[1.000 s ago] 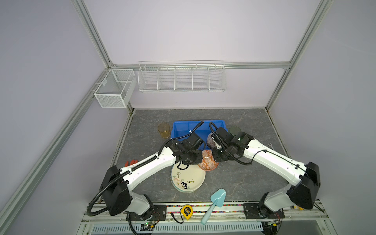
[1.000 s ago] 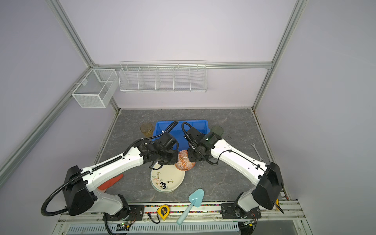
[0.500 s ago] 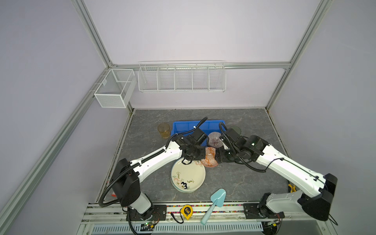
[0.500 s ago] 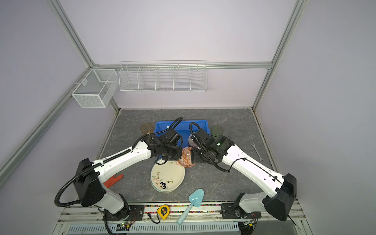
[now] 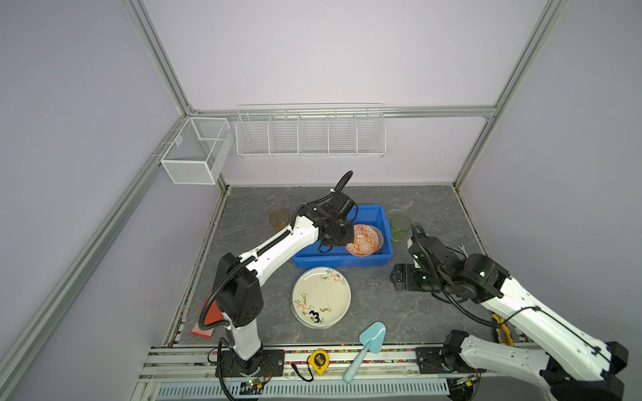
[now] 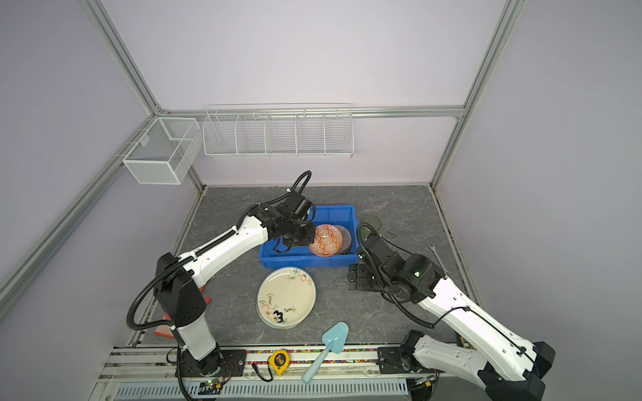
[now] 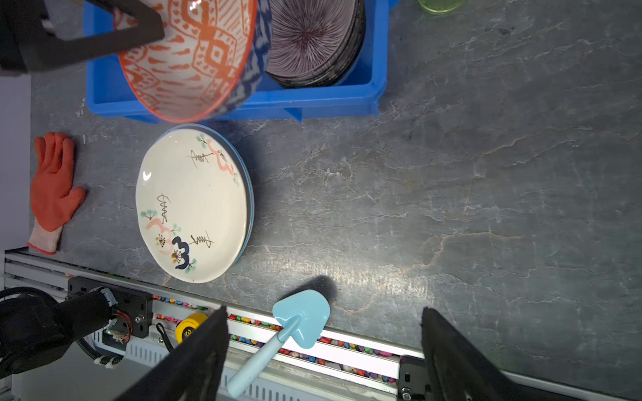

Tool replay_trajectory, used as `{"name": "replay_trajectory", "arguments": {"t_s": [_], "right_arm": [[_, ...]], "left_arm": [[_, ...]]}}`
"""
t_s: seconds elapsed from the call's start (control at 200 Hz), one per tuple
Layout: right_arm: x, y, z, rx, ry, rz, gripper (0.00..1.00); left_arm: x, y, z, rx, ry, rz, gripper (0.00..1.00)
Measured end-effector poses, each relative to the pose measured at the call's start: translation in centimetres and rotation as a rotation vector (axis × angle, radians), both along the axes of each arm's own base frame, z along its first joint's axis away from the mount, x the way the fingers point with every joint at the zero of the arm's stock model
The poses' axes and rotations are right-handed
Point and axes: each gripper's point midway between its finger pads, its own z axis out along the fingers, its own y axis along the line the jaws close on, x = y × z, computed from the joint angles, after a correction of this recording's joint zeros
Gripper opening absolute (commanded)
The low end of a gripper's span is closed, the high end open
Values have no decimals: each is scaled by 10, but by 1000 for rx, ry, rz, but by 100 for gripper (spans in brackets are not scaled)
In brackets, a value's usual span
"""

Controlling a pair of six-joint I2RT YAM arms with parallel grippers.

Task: Place the mixed dishes into the plastic bin
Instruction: 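Carry the orange patterned bowl into the bin with the left gripper while the right withdraws, then lower the orange patterned bowl onto the bowl stack with the left gripper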

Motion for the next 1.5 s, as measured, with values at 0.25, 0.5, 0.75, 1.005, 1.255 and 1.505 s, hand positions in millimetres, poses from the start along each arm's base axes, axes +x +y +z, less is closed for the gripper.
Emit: {"name": "replay_trajectory", "arguments": {"t_s": [0.25,0.5,0.75,1.005,1.255,1.505], "right_arm": [[-21,-36,4,32,-32,-99,88],[-36,-59,-4,31,-18,-168,88],[-40,-67,-9,20,-9,-203,88],[-41,-69,-17,8,7,-216,88],[-39,-67,-21,-17,24,-214,88],[-36,-63,-23,-24,29,-213,88]], "left_arm": [[47,-26,-3,20,-44,-20,0],[57,-37,-27,64,-10,-61,0],[51,-36,-35,79,21,-84,0],[44,-40,-41,65,64,-109,0],[40,-43,-45,50,86,-121,0],[38,-42,-55,54,100,-127,18]]}}
